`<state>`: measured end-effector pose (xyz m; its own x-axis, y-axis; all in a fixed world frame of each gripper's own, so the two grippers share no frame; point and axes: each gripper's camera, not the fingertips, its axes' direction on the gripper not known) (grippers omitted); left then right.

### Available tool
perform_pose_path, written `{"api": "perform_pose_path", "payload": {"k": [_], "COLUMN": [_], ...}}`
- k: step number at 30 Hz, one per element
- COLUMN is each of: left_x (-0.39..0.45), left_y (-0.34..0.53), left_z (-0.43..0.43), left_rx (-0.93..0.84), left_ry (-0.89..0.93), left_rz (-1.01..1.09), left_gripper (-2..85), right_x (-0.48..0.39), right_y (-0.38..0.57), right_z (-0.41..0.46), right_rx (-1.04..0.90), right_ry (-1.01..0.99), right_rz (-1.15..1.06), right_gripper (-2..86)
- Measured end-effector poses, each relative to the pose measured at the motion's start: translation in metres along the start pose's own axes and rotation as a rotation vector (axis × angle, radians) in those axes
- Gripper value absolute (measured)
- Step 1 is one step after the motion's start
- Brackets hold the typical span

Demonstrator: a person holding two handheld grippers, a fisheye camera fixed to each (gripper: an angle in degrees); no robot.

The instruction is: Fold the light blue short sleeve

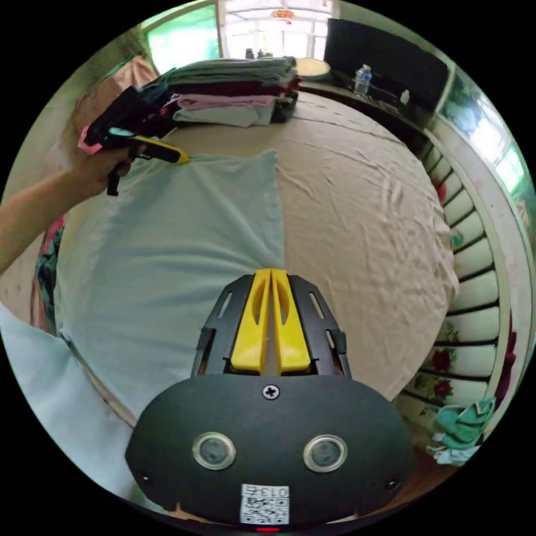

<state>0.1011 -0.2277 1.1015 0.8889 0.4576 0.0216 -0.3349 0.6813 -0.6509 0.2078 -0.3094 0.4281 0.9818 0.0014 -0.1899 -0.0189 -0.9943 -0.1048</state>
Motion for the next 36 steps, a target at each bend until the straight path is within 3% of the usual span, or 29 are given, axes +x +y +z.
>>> {"api": "perform_pose_path", "payload": {"k": [2,6,12,15,18,23,28,31,36], "left_x": [-0.009,-0.009,-0.016,-0.029,-0.047,-0.045,-0.009,0.014,0.019], "left_y": [0.014,0.052,0.111,0.136,0.161,0.215,0.314,0.369,0.43], "left_z": [-0.012,-0.039,-0.049,-0.038,-0.042,-0.072,-0.085,-0.075,-0.046], "left_rx": [0.057,0.113,0.031,-0.036,0.02,0.094,-0.014,-0.081,-0.121], "left_ry": [0.025,-0.048,-0.225,-0.22,-0.162,-0.231,-0.371,-0.446,-0.381], "left_rz": [-0.057,-0.044,-0.051,-0.053,-0.138,-0.178,-0.095,-0.061,-0.098], "left_gripper": [1.4,0.9,0.1,-0.2,-0.3,-0.3,-0.3,-0.3,-0.3], "right_x": [0.02,0.022,0.0,0.004,0.034,0.043,-0.016,-0.06,-0.103], "right_y": [0.0,-0.031,-0.117,-0.137,-0.137,-0.1,-0.032,0.007,0.041], "right_z": [-0.009,-0.029,0.014,0.041,0.036,-0.017,-0.042,-0.048,-0.042], "right_rx": [-0.021,0.162,0.148,0.026,0.041,0.158,0.129,0.089,0.009], "right_ry": [-0.014,-0.033,-0.036,-0.024,-0.026,-0.09,-0.15,-0.088,-0.039], "right_rz": [0.099,0.088,-0.058,-0.126,-0.006,0.025,-0.096,-0.118,-0.148], "right_gripper": [-0.1,-0.1,-0.1,-0.2,-0.1,0.2,1.2,3.5,5.4]}}
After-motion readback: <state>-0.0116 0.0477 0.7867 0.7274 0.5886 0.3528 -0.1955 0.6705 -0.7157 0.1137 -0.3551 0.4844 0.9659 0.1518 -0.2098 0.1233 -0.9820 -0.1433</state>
